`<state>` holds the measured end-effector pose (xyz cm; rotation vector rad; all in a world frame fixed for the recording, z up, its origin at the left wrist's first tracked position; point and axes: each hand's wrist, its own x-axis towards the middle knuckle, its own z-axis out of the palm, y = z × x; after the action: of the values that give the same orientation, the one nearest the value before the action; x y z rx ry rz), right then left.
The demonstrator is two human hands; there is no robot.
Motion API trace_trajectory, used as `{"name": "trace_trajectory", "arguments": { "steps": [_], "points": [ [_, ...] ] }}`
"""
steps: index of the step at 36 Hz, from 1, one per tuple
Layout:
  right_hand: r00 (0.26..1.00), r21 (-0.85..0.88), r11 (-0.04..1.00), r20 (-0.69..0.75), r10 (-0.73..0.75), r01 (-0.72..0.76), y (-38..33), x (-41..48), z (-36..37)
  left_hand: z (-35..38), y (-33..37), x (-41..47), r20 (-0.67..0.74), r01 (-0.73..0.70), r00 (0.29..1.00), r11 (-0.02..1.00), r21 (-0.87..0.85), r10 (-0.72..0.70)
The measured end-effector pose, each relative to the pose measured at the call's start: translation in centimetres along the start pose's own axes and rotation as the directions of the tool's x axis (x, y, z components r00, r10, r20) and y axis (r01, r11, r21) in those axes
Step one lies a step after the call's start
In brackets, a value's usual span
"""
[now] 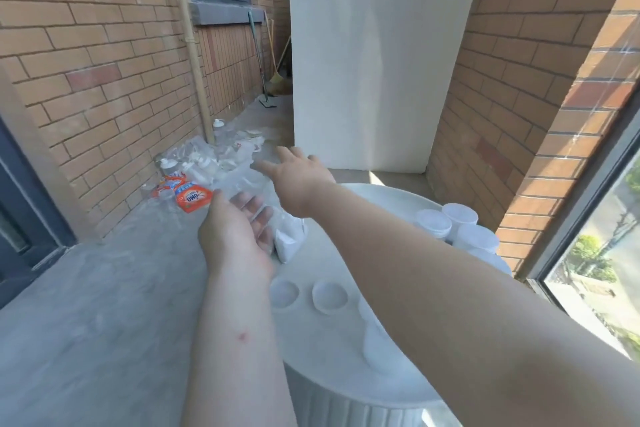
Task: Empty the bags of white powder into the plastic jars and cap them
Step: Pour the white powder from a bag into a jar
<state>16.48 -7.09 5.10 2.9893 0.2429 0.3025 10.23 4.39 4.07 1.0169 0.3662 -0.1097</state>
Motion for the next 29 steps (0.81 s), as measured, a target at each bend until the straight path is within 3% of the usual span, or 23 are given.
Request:
{"name": "trace_trajectory", "arguments": {
  "steps": [5,11,18,22,29],
  "points": [
    [0.999,-0.133,0.991,0.021,-0.024,0.026,-0.5,2.0,1.5,-0.2,0.1,-0.1,0.010,-0.004,1.000,0.999,0.032,0.003],
    [0.991,-0.268,0.958,-0.118,0.067,-0.097,1.5,0.6,0.7,-0.1,0.5,-0.4,0.005,0.007,1.000,0.999,0.042,-0.007],
    [0.888,-0.023,0.917,-0.261,0.379,-0.399,6.0,-4.0,-3.5,0.3,-0.2,-1.2,0.026,0.007,1.000,0.997,0.076,-0.009],
    [0.841,0.129,0.891,-0.293,0.455,-0.436,7.9,-6.7,-6.8,1.2,-0.5,-2.3,0.065,-0.015,0.998,0.995,0.097,0.008],
    [0.788,0.223,0.826,-0.253,0.562,-0.517,10.6,-11.9,-11.0,2.9,-1.8,-4.9,0.136,-0.051,0.990,0.979,0.198,0.024]
  ]
}}
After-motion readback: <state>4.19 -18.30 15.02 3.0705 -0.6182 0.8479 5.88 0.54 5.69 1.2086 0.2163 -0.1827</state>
